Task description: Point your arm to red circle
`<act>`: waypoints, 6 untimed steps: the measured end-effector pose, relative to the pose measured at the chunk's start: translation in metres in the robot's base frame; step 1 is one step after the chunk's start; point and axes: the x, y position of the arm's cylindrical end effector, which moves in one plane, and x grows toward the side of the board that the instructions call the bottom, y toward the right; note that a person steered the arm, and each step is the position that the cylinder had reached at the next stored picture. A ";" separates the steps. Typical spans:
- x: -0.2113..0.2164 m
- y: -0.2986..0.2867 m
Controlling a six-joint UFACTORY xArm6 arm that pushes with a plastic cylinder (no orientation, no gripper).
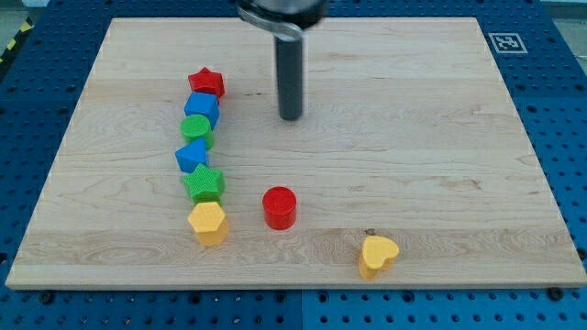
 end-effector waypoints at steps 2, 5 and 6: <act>0.116 0.015; 0.161 0.045; 0.163 0.034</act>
